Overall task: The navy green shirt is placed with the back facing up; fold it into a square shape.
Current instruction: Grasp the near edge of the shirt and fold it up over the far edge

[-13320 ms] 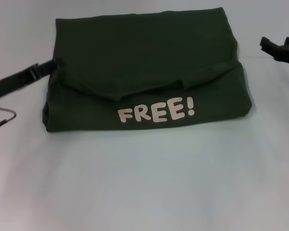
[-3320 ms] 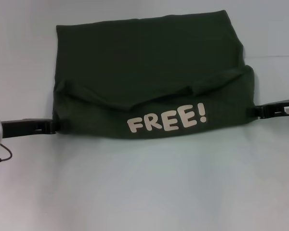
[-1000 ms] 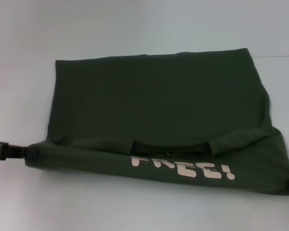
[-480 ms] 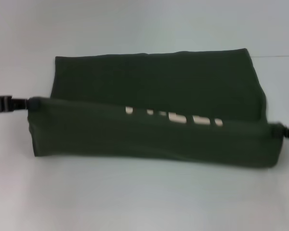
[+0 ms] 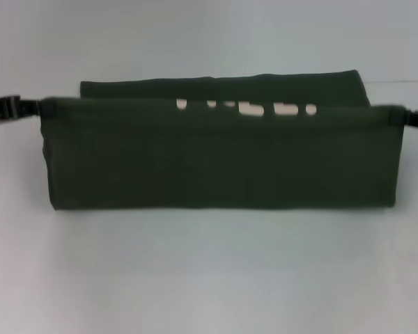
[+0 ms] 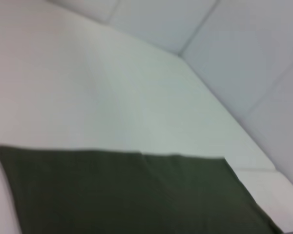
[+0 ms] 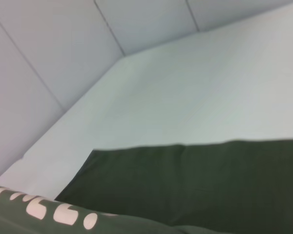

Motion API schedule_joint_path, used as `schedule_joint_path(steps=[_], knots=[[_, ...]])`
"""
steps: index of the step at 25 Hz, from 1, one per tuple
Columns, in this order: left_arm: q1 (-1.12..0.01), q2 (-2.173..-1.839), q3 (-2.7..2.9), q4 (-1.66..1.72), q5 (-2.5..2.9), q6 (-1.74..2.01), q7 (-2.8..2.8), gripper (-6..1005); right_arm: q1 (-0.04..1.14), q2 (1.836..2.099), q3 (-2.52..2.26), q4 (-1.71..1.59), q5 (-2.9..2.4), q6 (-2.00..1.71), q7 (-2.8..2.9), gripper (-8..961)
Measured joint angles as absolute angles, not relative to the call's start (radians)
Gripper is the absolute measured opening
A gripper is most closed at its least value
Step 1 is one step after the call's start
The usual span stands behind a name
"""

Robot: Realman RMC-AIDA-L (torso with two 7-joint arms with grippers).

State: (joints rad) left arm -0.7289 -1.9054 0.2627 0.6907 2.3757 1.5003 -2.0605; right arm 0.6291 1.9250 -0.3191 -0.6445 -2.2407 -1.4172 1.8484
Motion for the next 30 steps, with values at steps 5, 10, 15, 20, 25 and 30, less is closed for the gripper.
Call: schedule_joint_path(steps=[5,10,15,20,25,30], knots=[[-0.733,-1.911,0.266,0.666,2.309,1.435,-2.045,32,0.651,1.935,-0.321,-0.637,-2.2,-1.335,1.839,63],[-0.737,-1.926,0.271,0.638,2.254,1.357,-2.006,32,0.676,1.963,-0.324,-0.635,-2.165,-1.24,1.817,63],[-0.755,-1.951,0.288,0.594,2.208,1.235,-1.933,31,0.71,1.997,-0.352,-0.634,-2.128,-1.119,1.777,63],[-0.777,-1.993,0.289,0.573,2.166,1.114,-1.844,31,0.74,2.027,-0.437,-0.631,-2.089,-0.958,1.763,63],[-0.799,-2.027,0.29,0.55,2.12,1.018,-1.763,32,0.762,2.052,-0.497,-0.615,-2.038,-0.828,1.72,62],[-0.817,-2.048,0.29,0.517,2.068,0.926,-1.675,32,0.785,2.062,-0.536,-0.576,-1.972,-0.723,1.655,62]])
